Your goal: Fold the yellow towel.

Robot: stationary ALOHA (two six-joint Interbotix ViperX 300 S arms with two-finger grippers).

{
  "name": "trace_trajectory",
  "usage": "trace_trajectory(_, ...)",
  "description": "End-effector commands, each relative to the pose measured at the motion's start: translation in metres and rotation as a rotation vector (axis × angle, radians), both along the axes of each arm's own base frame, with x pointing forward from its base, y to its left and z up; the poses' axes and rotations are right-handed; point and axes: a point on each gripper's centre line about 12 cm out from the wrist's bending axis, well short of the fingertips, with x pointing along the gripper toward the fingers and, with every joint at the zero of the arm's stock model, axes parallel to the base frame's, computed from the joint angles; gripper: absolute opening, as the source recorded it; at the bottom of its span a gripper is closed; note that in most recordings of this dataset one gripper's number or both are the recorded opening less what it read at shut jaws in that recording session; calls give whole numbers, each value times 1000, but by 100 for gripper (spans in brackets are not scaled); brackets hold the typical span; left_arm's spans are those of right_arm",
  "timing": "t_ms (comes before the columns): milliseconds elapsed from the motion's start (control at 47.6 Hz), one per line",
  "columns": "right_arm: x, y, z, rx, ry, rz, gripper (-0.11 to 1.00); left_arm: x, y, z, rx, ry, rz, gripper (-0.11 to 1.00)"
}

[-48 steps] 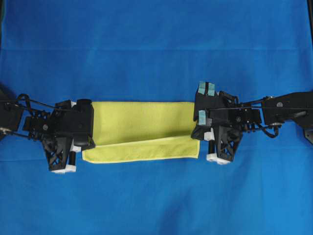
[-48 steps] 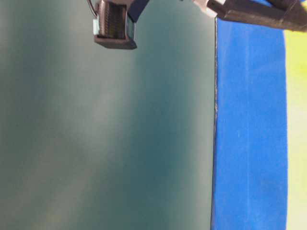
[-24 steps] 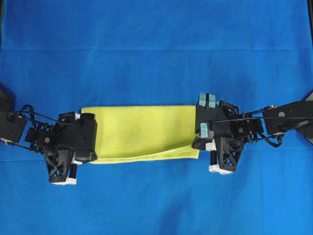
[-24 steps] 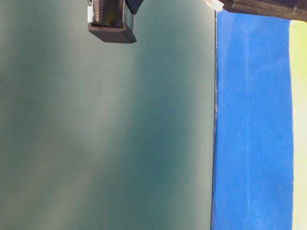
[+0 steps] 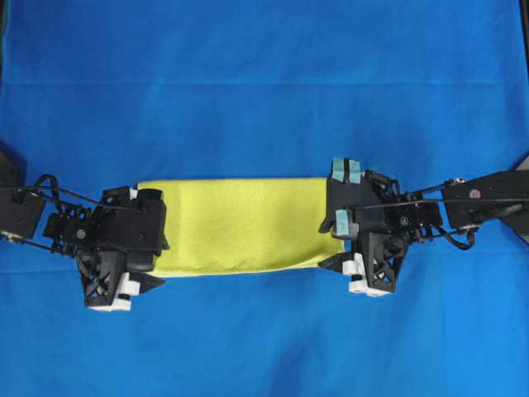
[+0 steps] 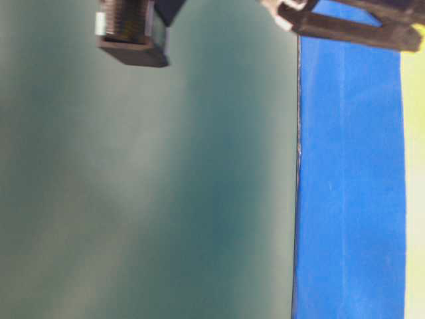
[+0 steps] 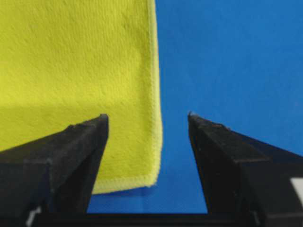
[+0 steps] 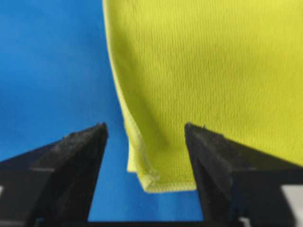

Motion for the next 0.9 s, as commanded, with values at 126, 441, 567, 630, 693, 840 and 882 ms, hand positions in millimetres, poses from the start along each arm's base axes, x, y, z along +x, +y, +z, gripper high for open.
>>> trace_trajectory(126,2,-29,31,-37,-85,-47,60,5,36,20,33,-60,77,59)
trace_trajectory(441,-1,-75,-1,-59,35,-172,60,3,79,3,85,-15,178,59)
trace_trajectory(567,-1,-84,-14,-60,72,-198,60,-1,92,-12,90,22,219,59)
trace_trajectory(630,-2,-88,-22,-64,96,-206,60,-4,98,-19,91,34,239,59)
trace_trajectory(693,-2,-93,-30,-65,115,-217,60,-7,103,-25,92,38,255,59)
trace_trajectory(840,-5,-102,-43,-62,154,-243,60,-12,110,-36,93,47,283,59)
trace_trajectory(882,-6,-102,-46,-61,163,-245,60,-14,110,-38,93,50,285,59)
